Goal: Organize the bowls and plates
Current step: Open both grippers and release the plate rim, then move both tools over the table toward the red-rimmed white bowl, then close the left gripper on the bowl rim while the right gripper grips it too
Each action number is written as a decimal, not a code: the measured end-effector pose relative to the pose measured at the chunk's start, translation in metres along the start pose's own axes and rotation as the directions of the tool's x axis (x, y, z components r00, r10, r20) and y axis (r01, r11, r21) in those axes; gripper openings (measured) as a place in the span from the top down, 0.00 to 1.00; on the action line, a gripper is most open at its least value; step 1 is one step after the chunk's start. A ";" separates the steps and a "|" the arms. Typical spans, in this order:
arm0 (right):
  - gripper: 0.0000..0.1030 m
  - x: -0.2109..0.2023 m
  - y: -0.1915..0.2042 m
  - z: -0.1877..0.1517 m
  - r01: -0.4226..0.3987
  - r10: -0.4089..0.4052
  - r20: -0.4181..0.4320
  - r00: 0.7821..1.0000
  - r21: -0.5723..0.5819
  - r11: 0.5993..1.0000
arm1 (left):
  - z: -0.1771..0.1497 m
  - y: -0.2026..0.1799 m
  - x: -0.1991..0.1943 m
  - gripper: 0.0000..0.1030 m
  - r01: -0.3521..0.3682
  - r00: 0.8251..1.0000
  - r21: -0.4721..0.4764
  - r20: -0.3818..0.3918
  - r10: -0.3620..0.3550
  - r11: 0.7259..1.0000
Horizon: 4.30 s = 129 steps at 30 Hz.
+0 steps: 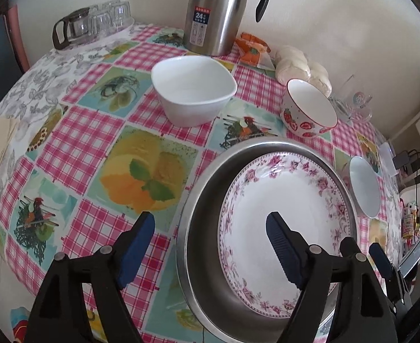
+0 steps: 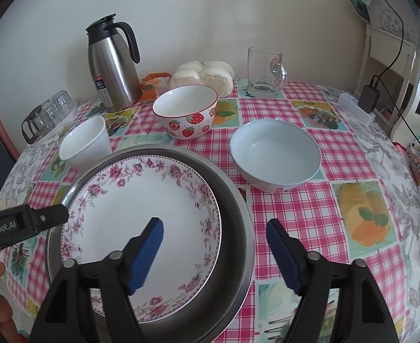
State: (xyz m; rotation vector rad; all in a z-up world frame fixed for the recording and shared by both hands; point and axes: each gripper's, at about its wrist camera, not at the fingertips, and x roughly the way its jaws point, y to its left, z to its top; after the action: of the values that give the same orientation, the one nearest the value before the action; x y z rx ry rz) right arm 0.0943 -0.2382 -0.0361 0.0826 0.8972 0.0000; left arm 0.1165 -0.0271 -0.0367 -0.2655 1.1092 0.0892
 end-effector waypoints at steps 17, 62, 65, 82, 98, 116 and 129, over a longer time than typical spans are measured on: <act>0.00 -0.001 -0.010 0.002 0.040 -0.041 0.023 0.999 0.037 0.999 | 0.007 0.001 -0.002 0.18 -0.027 0.997 -0.032 0.067 0.029 0.999; 0.00 -0.003 -0.055 0.090 0.059 -0.062 0.022 0.998 0.107 0.992 | 0.111 -0.061 0.020 0.02 0.119 0.965 0.067 0.228 -0.131 0.991; 0.00 -0.011 -0.059 0.091 0.083 -0.082 -0.006 0.997 0.108 0.991 | 0.112 -0.056 0.025 0.02 0.119 0.972 0.057 0.196 -0.128 0.991; 0.00 -0.128 -0.082 0.124 0.182 -0.184 0.071 0.980 0.041 0.982 | 0.113 -0.053 -0.002 0.02 0.081 0.976 0.097 0.194 -0.099 0.992; 0.00 -0.198 -0.050 0.190 0.182 -0.182 0.203 0.962 0.020 0.983 | 0.105 -0.081 -0.021 0.02 0.102 0.968 0.156 0.211 -0.134 0.982; 0.00 -0.037 -0.007 0.211 0.127 -0.125 0.051 0.991 -0.035 0.991 | 0.135 -0.061 0.014 0.03 0.132 0.960 0.117 0.233 -0.156 0.984; 0.20 0.061 0.010 0.203 0.136 -0.148 -0.097 0.984 -0.120 0.983 | 0.140 -0.074 0.062 0.03 0.176 0.969 0.106 0.156 -0.191 0.979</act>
State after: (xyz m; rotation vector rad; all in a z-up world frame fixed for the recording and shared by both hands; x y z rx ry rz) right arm 0.2913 -0.2407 0.0426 -0.0880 1.0058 -0.0788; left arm 0.2813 -0.0661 -0.0208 -0.2723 0.9161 -0.1033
